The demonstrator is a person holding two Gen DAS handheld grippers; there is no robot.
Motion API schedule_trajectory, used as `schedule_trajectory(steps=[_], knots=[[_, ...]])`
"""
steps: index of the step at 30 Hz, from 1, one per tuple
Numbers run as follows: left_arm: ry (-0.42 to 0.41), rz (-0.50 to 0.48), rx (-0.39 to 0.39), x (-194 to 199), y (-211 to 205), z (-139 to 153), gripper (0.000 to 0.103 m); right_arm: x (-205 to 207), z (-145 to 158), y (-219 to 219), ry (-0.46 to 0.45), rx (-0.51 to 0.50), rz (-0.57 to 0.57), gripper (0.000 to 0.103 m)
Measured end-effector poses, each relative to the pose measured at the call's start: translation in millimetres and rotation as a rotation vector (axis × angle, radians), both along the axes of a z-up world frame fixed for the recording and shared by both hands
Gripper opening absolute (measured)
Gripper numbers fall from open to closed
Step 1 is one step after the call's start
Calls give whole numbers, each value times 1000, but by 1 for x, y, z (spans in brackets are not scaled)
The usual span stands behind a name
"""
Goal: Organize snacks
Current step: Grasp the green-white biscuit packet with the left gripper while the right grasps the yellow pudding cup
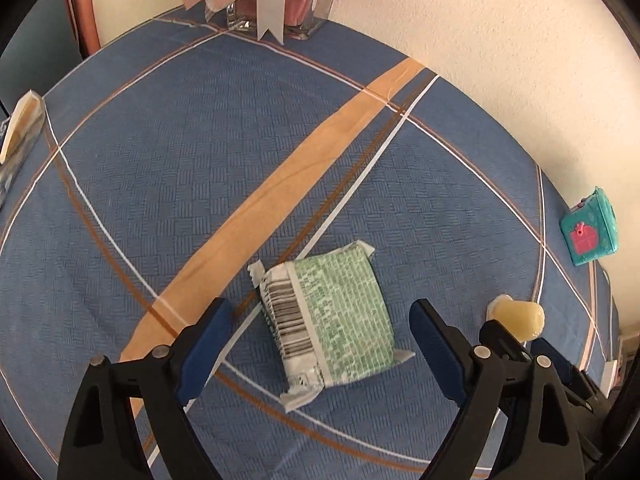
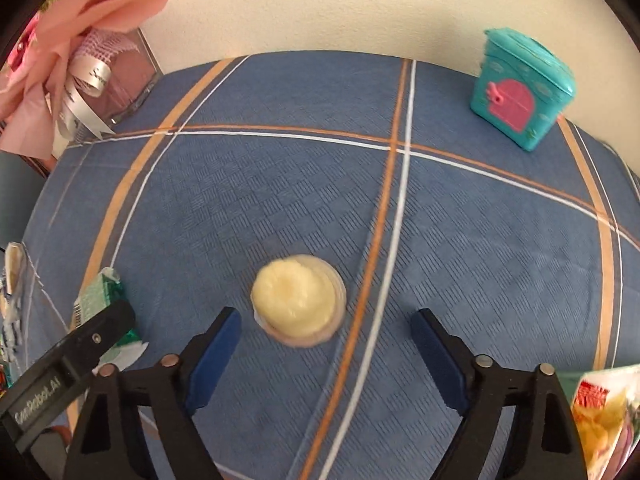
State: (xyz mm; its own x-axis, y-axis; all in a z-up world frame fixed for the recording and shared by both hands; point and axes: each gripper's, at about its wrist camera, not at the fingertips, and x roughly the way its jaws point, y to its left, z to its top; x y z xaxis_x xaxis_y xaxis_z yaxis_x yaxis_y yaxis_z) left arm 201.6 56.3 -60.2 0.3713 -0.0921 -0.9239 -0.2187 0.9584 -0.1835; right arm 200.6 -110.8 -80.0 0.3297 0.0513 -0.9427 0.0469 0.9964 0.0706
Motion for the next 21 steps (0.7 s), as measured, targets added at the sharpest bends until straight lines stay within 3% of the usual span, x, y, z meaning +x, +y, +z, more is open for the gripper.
schedule_trajectory(steps=[8, 11, 21], knots=[[-12, -2, 56, 3, -4, 0, 65, 4, 0, 15, -29, -68, 43, 68], [-16, -12, 53, 4, -4, 0, 55, 1, 2, 21, -38, -67, 68, 53], [-15, -43, 34, -4, -7, 4, 51, -19, 7, 23, -51, -96, 85, 49]])
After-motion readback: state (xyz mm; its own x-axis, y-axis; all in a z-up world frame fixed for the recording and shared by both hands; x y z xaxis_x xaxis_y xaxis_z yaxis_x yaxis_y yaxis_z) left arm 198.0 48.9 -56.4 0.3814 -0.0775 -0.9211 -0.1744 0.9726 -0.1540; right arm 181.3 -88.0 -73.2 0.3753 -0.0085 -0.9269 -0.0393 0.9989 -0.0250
